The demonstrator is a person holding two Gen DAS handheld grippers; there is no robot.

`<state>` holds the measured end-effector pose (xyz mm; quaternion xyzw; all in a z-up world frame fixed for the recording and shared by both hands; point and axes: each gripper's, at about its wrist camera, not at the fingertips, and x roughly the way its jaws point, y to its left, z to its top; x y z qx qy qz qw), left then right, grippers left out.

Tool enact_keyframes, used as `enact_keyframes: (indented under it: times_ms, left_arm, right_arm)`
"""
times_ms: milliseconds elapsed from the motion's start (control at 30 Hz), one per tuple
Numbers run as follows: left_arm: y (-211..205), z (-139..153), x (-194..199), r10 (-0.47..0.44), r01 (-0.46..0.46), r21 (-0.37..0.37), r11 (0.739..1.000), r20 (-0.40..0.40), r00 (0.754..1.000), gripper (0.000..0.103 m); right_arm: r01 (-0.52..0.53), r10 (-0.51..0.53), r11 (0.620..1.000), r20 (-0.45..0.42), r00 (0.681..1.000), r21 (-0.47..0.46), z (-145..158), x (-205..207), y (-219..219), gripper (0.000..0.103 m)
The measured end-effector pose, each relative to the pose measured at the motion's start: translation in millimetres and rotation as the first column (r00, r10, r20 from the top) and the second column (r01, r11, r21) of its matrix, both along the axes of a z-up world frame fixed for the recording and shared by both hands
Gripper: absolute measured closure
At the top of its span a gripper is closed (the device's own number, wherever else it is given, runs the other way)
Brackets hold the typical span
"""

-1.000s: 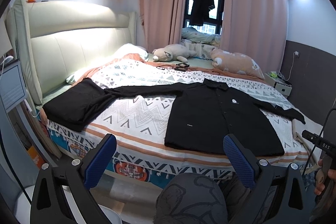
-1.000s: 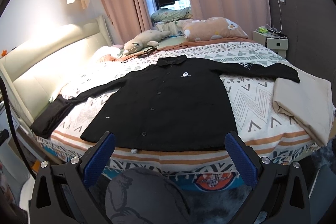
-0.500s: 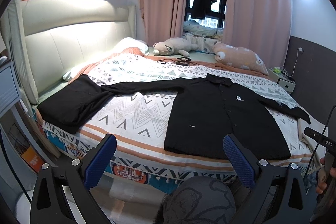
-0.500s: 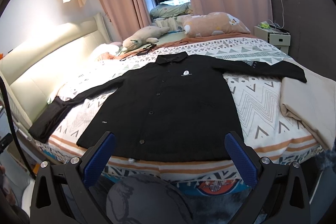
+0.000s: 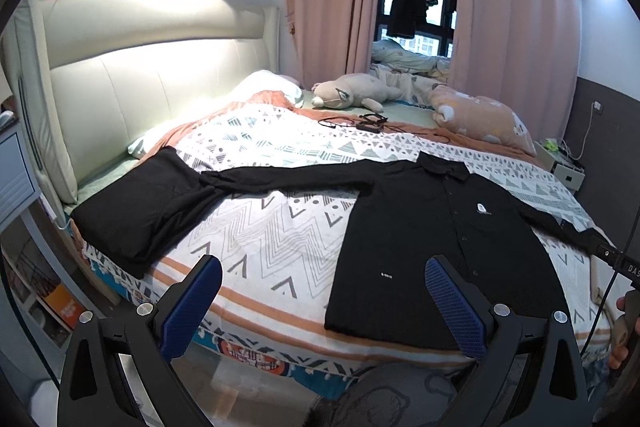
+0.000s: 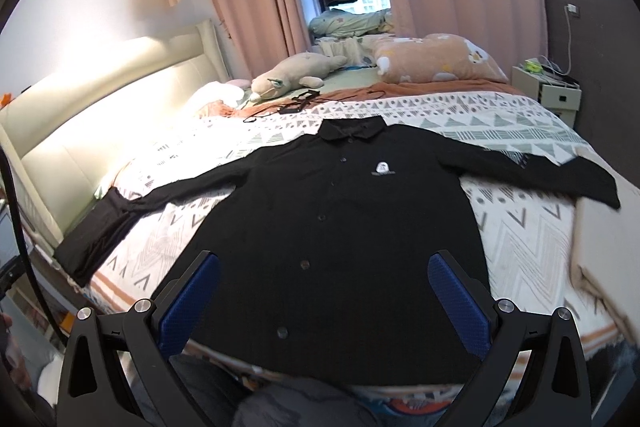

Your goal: Fold large clothes

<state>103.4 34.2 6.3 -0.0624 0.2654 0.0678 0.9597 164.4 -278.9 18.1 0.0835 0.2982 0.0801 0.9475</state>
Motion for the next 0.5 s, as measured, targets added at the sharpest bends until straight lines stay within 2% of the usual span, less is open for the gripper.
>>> enact_keyframes:
  times_ms: [233,500]
  left_arm:
    - [11,1,45,0.044,-0.044,0.006,0.999,-0.027,0.999,0.001]
    - [20,-10,95,0.050,-0.047,0.028,0.998,-0.087,0.995,0.001]
  right_arm:
    - [-0.018,0.018,0.999,-0.006,1.000,0.027,8,57,10,0.000]
    - [-0.044,0.045,0.997,-0.006,0.999,0.062,11,114,32,0.000]
